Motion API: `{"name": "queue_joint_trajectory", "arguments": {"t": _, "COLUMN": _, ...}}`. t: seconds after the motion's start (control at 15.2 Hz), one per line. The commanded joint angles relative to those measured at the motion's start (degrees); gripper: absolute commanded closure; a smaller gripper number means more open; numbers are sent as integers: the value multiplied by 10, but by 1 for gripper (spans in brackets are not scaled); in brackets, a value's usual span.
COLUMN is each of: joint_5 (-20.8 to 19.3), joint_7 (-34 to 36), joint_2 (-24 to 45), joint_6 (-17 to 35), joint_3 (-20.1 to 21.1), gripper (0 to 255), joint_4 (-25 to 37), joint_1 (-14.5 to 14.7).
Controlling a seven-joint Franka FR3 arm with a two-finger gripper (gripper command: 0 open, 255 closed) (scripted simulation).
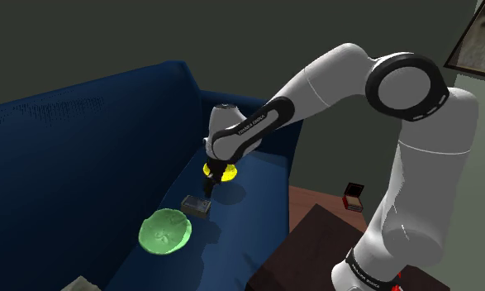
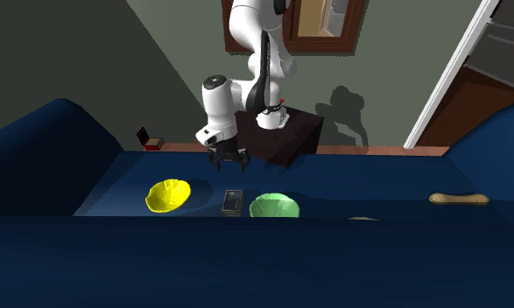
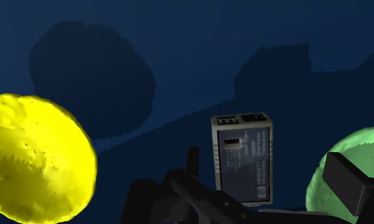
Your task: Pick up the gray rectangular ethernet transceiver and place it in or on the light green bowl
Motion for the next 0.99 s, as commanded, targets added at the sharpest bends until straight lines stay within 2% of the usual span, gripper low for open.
{"name": "queue_joint_trajectory", "arguments": {"t": 0.0, "joint_5": -10, "joint_7": 0, "joint_2": 40, "joint_6": 14, "joint_3": 1, "gripper": 0, "joint_4": 30, "joint_1": 7}}
{"name": "queue_joint_trajectory", "arguments": {"t": 0.46, "joint_5": -43, "joint_7": -3, "joint_2": 190, "joint_6": 45, "joint_3": -2, "gripper": 0, "joint_4": 159, "joint_1": 34}}
{"name": "queue_joint_trajectory", "arguments": {"t": 0.92, "joint_5": -48, "joint_7": -1, "joint_2": 236, "joint_6": 78, "joint_3": -7, "gripper": 0, "joint_4": 173, "joint_1": 40}}
